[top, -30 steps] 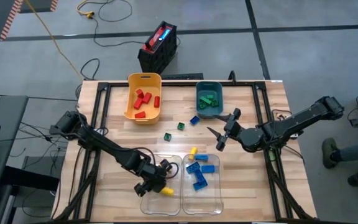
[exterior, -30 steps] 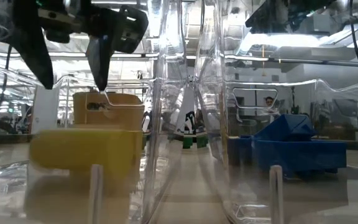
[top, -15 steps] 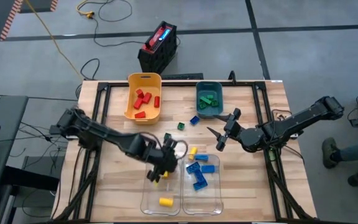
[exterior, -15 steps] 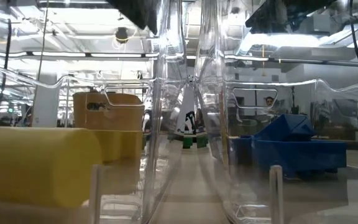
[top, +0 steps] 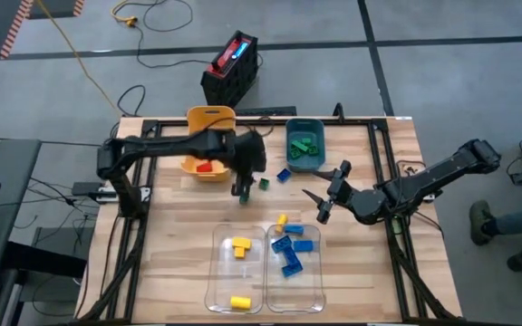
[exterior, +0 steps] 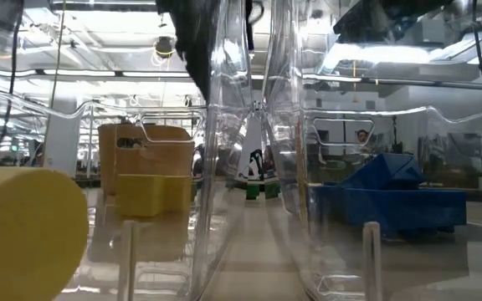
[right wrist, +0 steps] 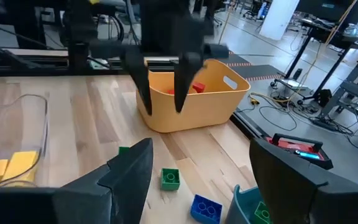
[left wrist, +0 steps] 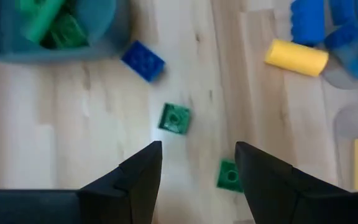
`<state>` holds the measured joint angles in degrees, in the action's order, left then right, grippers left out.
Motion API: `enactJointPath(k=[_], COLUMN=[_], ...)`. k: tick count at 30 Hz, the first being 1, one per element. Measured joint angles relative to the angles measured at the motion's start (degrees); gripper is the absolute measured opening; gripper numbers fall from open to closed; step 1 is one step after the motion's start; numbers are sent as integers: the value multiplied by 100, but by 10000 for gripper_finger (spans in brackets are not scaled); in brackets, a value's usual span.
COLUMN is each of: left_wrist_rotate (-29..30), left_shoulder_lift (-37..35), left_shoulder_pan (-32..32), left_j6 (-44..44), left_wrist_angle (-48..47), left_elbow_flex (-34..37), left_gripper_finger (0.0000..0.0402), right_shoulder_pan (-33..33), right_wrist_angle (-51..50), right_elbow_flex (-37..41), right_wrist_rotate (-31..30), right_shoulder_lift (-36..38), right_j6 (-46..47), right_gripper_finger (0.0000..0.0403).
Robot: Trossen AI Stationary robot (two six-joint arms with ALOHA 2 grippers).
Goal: Sort blocks
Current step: Put the green block into the blue bin
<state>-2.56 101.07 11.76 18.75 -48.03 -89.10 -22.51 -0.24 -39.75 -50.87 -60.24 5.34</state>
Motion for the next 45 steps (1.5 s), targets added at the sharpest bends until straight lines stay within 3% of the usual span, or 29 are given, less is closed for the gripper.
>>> enactJointPath(k=[6, 9, 14, 24, 45], left_wrist_rotate=[-161, 62, 537, 609, 1], left_shoulder_lift=[700, 995, 1294, 1742, 1965], left_shoulder_pan=[225, 183, -31, -95, 96], left_j6=[17, 179, 465, 728, 858], left_wrist_angle=[16, 21, 51, 306, 691], left_elbow_flex=[0, -58, -226, -335, -345], left_gripper_finger=[203, 214, 243, 314, 304], right_shoulder_pan=[126, 128, 117, 117, 80], right_wrist_angle=[-69, -113, -110, -82, -41], right_elbow_flex=[2, 2, 2, 2, 2], right_wrist_rotate=[-7, -8, -7, -7, -3], right_shoulder_lift=[1, 1, 1, 1, -1], right_j6=[-22, 23, 24, 22, 37], right_gripper_finger=[282, 282, 282, 282, 282])
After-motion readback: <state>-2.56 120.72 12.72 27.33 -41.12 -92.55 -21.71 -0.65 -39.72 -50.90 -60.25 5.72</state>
